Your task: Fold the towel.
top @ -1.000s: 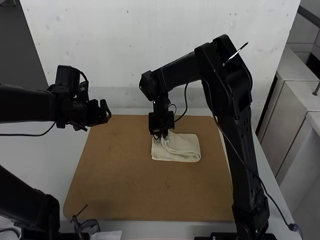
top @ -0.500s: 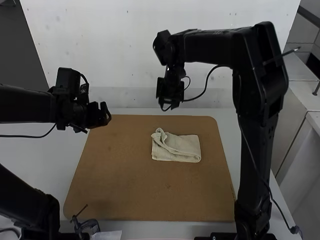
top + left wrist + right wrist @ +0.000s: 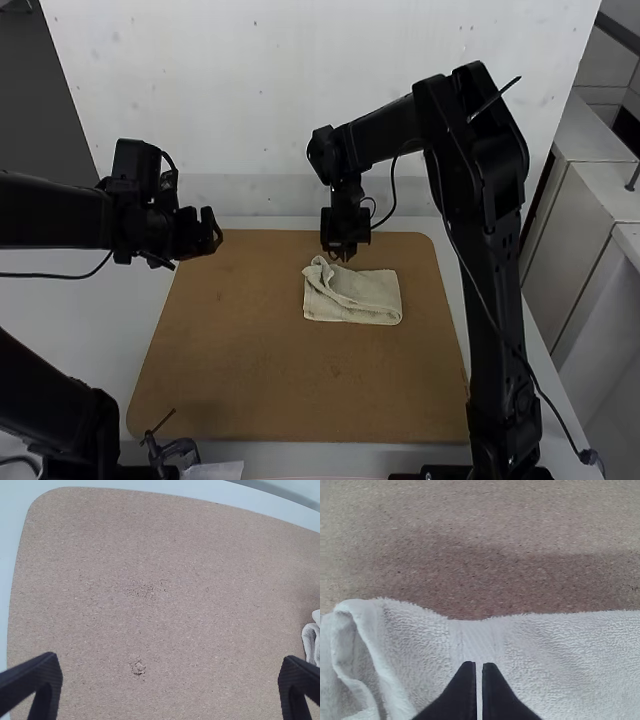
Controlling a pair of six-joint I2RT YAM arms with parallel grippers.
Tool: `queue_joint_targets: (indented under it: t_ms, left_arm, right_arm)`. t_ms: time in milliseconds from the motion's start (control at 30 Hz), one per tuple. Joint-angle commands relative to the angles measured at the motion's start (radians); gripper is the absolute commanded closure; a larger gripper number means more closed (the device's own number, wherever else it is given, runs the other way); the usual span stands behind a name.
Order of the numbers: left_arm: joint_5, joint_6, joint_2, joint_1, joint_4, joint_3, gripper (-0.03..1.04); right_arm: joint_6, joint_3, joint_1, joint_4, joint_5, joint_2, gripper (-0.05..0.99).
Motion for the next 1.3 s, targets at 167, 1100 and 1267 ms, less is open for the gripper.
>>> queue_joint_targets:
  t_ms: [167,1100,1267]
  left_arm:
    - [0.000,0.014,0.010,0.004,0.008,-0.002,0.04]
    - [0.009,0.023,0.000,0.005,0.028,-0.026,0.04]
    - [0.009,0.023,0.000,0.007,0.034,-0.026,0.04]
  right_arm:
    - [-0.005,0.024,0.100,-0.010,0.011,0.014,0.92]
    - [0.009,0.022,0.044,-0.011,0.028,-0.046,0.92]
    - [-0.005,0.011,-0.002,0.004,0.040,-0.031,0.92]
